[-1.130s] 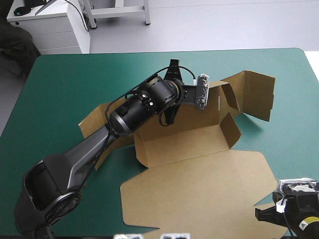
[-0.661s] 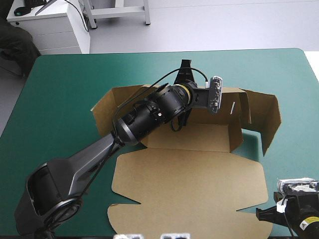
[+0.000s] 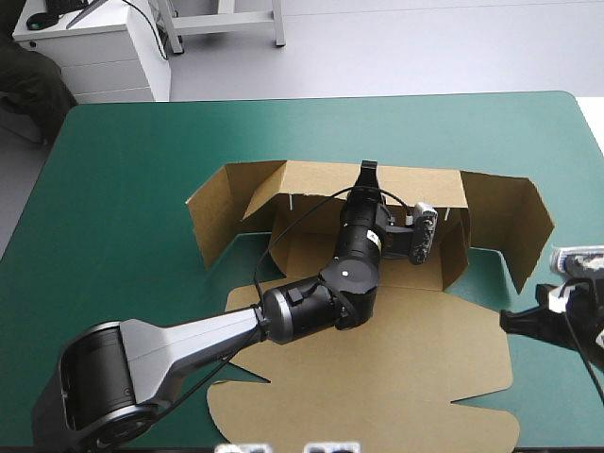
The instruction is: Fold the box
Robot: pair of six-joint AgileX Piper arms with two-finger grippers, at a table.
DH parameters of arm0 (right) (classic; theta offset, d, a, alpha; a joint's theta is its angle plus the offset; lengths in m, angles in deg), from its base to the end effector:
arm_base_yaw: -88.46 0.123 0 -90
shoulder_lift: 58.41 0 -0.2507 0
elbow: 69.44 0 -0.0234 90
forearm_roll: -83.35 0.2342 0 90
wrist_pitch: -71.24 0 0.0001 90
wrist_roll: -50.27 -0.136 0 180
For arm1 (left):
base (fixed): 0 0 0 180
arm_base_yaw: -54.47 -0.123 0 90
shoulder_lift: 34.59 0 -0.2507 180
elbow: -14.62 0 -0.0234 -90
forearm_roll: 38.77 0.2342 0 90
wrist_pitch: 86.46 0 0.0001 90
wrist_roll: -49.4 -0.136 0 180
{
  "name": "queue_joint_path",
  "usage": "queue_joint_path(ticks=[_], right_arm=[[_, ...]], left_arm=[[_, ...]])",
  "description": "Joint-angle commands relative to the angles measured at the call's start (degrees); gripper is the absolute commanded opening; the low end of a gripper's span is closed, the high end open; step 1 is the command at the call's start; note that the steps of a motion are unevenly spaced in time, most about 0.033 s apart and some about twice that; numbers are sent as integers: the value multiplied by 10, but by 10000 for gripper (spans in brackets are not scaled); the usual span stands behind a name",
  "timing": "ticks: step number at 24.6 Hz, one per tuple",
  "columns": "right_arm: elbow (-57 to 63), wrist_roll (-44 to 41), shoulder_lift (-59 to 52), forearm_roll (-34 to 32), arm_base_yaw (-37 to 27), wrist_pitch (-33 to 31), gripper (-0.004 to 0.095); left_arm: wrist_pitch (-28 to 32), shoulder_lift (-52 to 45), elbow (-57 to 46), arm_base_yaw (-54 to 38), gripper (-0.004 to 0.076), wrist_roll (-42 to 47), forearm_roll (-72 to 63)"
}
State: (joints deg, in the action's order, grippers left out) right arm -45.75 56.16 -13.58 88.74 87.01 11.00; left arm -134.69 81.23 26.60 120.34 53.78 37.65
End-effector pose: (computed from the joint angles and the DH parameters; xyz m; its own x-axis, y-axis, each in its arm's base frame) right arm 0.1376 0.0076 0.3225 -0.6212 -0.0401 -0.7826 -0.0733 0.9973 0.0071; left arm 0.2635 -0.3470 0.2706 0.2552 0.9658 -0.0456 0.3298 -0.0426 0.9431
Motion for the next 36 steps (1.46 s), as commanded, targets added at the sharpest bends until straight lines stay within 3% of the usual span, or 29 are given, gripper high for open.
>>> queue_joint_path(ticks=[1,12,23,30,36], right_arm=[[-74,-5,64,5,2,56,0],[-287,-1,285,11,2,57,0],[-417,4,473,11,2,26,0],[-441,24,568,28,2,-8,-19],[-433,33,574,31,2,-58,-19]], left_arm=[[-23,-28,8,11,-8,26,40],[-49,-28,8,21,-8,26,39],[-55,-28,8,26,-8,23,39],[-60,-35,8,26,-8,23,39],[-59,-51,8,26,-8,23,20]])
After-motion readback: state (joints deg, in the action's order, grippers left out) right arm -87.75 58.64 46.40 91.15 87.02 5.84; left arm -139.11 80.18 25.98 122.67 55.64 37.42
